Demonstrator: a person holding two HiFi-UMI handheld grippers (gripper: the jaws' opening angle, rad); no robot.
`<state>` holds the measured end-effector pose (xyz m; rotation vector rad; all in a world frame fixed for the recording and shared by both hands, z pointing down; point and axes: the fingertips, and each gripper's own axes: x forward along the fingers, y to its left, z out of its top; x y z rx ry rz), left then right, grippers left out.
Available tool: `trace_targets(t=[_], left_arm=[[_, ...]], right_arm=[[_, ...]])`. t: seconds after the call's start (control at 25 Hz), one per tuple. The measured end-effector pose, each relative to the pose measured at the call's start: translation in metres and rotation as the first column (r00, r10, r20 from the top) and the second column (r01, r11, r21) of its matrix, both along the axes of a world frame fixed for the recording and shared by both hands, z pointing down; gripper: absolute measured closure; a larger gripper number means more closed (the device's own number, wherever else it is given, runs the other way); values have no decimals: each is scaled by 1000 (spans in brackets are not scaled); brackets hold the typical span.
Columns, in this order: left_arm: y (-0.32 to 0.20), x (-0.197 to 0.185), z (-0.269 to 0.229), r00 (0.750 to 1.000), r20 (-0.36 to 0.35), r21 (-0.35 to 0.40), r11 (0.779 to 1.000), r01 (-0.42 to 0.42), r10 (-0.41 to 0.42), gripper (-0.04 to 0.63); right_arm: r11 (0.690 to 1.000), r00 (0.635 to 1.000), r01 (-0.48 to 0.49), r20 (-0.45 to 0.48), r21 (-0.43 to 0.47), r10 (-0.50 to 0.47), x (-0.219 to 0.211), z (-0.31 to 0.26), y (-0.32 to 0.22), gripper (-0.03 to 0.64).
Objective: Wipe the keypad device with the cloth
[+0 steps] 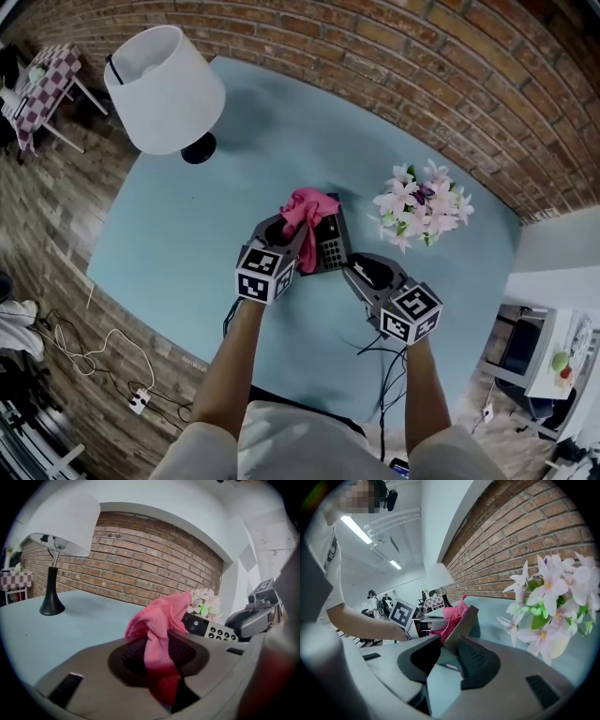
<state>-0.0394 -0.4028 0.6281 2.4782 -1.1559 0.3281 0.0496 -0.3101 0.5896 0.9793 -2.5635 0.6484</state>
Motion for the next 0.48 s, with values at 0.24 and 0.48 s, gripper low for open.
trace_targets(t=[0.24,0.48], left_arm=[[2,-9,13,999,35,-33,999,20,-19,437],[10,-20,24,991,132,-58,998,26,-18,439]], right_arm=[[1000,1000,-12,-10,-5,12,1,1,-1,499],[999,999,-33,-25,-14,32,0,1,-1,499]])
